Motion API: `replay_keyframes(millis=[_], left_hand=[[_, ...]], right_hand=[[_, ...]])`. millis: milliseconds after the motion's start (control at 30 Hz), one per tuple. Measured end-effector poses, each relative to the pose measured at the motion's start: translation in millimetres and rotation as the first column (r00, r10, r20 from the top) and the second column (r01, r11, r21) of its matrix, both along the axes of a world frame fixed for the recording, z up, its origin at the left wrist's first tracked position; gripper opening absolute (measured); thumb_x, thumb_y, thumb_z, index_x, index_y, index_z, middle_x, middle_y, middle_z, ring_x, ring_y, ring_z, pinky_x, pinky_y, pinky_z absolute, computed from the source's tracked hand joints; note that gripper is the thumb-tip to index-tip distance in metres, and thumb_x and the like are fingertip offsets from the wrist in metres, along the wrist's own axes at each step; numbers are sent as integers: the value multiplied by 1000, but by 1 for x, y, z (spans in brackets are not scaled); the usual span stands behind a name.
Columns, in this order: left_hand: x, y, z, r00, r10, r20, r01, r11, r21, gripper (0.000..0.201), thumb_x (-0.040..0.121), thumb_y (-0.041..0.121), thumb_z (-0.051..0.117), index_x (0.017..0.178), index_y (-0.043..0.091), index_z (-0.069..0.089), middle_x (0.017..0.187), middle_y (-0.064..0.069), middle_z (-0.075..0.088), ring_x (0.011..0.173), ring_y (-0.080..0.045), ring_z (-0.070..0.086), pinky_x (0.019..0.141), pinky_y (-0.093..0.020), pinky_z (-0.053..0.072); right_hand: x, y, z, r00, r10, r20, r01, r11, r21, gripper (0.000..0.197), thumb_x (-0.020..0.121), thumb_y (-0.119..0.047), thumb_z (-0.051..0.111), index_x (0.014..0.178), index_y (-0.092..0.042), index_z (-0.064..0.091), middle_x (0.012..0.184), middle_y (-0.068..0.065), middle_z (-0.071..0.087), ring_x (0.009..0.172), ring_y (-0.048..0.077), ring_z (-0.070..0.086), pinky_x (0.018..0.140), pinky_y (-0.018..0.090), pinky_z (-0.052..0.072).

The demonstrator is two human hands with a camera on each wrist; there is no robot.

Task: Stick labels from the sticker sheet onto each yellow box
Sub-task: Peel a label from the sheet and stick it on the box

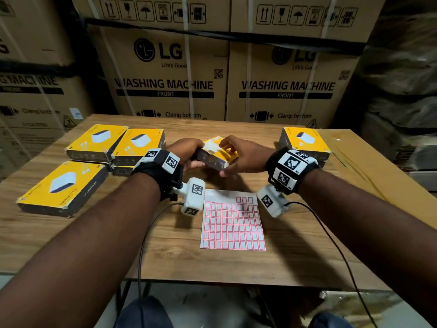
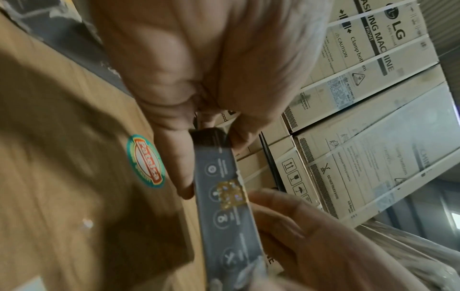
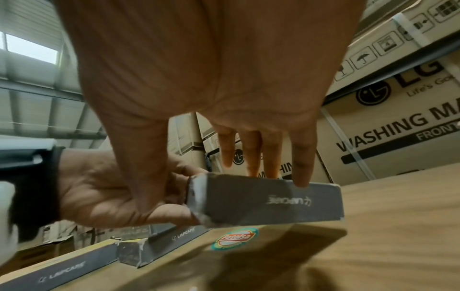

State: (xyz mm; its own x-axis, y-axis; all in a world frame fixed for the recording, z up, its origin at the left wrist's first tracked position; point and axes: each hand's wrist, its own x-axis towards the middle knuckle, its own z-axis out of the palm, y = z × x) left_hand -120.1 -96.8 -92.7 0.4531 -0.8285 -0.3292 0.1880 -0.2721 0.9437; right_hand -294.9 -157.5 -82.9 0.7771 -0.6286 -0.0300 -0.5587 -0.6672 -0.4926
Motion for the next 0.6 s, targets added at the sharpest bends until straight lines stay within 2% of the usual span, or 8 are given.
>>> replay_keyframes(millis=[100,167,233,300,367,433,500,600], left_hand=[[-9,-2,0,999,-14,-32,14,1000,-5,9,95,4,49,87,6,51,88,-14,54,77,-21,62,75,-41,54],[-14,0,-1,997,-61,-43,62,997,37,6,96,4,49,91,3,51,89,-17,56,76,-24,63,72,-42,57],[-15,2,-5,990,-135,-47,140,984,114,9,97,8,48,101,0,50,94,-21,58,78,-28,65,68,-44,61],[-16,4,-8,974,-226,0,221,956,190,18,98,14,47,109,-1,50,96,-22,62,79,-28,67,69,-40,60],[-16,5,-9,943,-305,129,264,928,263,23,98,18,48,112,1,52,90,-19,64,76,-24,67,72,-36,59],[-14,5,-8,893,-374,251,286,902,324,24,96,19,52,109,-1,55,83,-19,64,77,-27,68,77,-41,58],[-11,7,-5,814,-469,342,329,858,394,27,93,22,57,106,-2,60,87,-19,68,83,-31,70,81,-44,57],[-6,6,-4,617,-572,540,338,812,475,31,91,29,63,106,1,65,94,-14,70,81,-26,67,79,-38,56]], right_hand=[[4,2,0,999,-4,-43,-1,993,-116,67,78,-43,76,132,-19,46,130,2,54,110,19,52,90,31,44],[3,0,-6,998,-22,-55,11,982,-191,57,79,-37,76,127,-20,50,128,3,56,110,20,52,85,30,43],[0,-5,-12,998,-32,-59,19,975,-221,52,79,-28,76,125,-20,53,126,3,57,111,21,53,86,31,43],[-3,-8,-16,998,-28,-60,13,971,-238,50,78,-24,77,123,-20,56,124,2,58,112,21,53,88,30,44],[-6,-10,-18,998,-15,-67,-2,966,-259,51,77,-21,78,123,-20,57,123,1,59,111,20,54,85,26,41],[-7,-12,-19,998,-8,-59,-8,965,-262,48,77,-17,77,122,-21,60,121,0,61,110,18,54,83,23,38],[-9,-14,-20,999,-7,-41,-3,969,-247,43,77,-14,76,117,-21,64,117,-2,64,106,16,57,83,22,40],[-13,-14,-23,997,-8,-77,-13,963,-269,29,79,-14,73,107,-20,70,110,-1,68,102,17,60,83,25,45]])
